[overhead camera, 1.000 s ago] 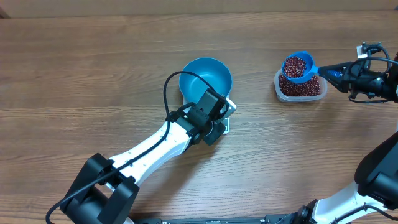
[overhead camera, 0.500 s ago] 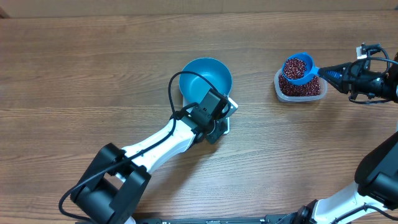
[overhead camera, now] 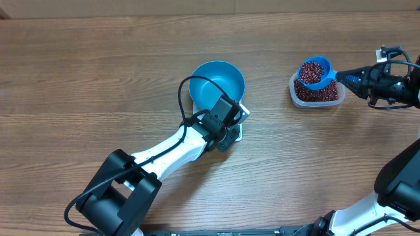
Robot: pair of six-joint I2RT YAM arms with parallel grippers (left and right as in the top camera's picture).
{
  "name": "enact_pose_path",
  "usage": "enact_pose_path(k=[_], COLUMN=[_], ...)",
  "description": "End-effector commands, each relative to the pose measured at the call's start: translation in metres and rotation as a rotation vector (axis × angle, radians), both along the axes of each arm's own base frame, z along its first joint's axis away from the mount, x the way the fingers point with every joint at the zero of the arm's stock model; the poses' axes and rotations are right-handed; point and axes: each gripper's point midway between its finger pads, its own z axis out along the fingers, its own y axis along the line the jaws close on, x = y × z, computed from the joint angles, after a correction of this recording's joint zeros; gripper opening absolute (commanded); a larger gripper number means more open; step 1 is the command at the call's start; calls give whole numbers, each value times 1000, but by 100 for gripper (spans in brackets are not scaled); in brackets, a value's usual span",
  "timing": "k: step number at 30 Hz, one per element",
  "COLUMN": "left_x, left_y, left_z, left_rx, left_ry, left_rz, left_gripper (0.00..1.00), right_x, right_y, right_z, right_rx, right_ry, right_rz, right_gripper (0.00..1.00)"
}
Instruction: Scoop item into bowl and weigh 150g on scale
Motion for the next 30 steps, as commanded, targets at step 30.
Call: enact_pose_path(k=[30], left_x=[9], left_y=[11], left_z=[-14], left_rx=[65], left_ry=[-29], left_rz=[40], left_gripper=[4], right_x=[0], right_y=[1], right_z=[4], right_rx=[14], right_ry=[-21], right_rz=[5], right_gripper=[4])
